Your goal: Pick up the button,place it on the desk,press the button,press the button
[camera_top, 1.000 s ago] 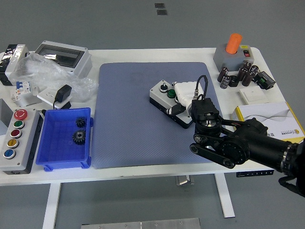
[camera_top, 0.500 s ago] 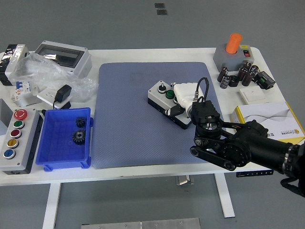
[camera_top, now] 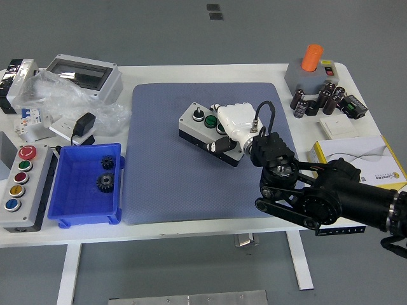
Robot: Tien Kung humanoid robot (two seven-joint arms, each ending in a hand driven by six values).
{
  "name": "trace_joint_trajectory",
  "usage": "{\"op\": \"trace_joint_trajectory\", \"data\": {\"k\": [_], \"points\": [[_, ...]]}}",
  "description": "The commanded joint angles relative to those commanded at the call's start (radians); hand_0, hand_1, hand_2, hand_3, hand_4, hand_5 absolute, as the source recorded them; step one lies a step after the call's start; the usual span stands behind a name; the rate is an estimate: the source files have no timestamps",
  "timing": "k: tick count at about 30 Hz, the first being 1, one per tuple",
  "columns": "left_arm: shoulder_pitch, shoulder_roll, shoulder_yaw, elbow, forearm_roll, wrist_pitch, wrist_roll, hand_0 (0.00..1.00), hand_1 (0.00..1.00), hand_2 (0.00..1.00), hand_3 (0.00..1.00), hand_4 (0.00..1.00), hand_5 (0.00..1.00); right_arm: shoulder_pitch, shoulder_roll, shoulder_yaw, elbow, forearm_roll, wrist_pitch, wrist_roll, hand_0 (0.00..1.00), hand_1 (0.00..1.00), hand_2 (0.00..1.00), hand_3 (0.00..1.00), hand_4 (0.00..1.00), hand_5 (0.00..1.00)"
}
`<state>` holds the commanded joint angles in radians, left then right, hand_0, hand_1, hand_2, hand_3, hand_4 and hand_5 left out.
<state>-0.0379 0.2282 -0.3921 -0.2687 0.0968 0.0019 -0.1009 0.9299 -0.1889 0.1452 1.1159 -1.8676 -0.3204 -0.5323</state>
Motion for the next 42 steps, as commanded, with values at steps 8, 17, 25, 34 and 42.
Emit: {"op": "trace_joint_trajectory", "data": {"k": [8,17,25,34,42], "points": [[0.003,-0.001,0.006,0.001,-0.01,0.001,-0.003,0.642,0.639,0.587,0.567,0.462,0.002,0.014,-0.038,-0.043,0.12,-0.14,-0.024,0.126,0.248,0.342,0.284,0.241,0.435,0.066],[0.003,-0.001,0.004,0.001,-0.008,0.001,-0.003,0.642,0.639,0.586,0.566,0.463,0.002,0.01,-0.038,-0.115,0.09,-0.207,-0.027,0.273,0.255,0.353,0.285,0.243,0.428,0.069],[0.002,-0.001,0.002,0.001,-0.005,0.001,-0.003,0.642,0.639,0.587,0.566,0.464,0.002,0.006,-0.039,-0.108,0.005,-0.144,-0.013,0.332,0.274,0.363,0.284,0.247,0.429,0.069],[0.001,-0.002,0.003,0.0,-0.007,0.001,-0.003,0.641,0.638,0.587,0.566,0.463,0.002,0.007,-0.043,-0.101,0.004,-0.136,0.001,0.335,0.321,0.402,0.297,0.264,0.389,0.062],[0.001,-0.002,0.0,0.001,-0.005,0.0,-0.002,0.641,0.637,0.586,0.566,0.46,0.002,0.007,-0.045,-0.089,0.01,-0.132,0.042,0.334,0.397,0.464,0.38,0.269,0.432,0.066]]}}
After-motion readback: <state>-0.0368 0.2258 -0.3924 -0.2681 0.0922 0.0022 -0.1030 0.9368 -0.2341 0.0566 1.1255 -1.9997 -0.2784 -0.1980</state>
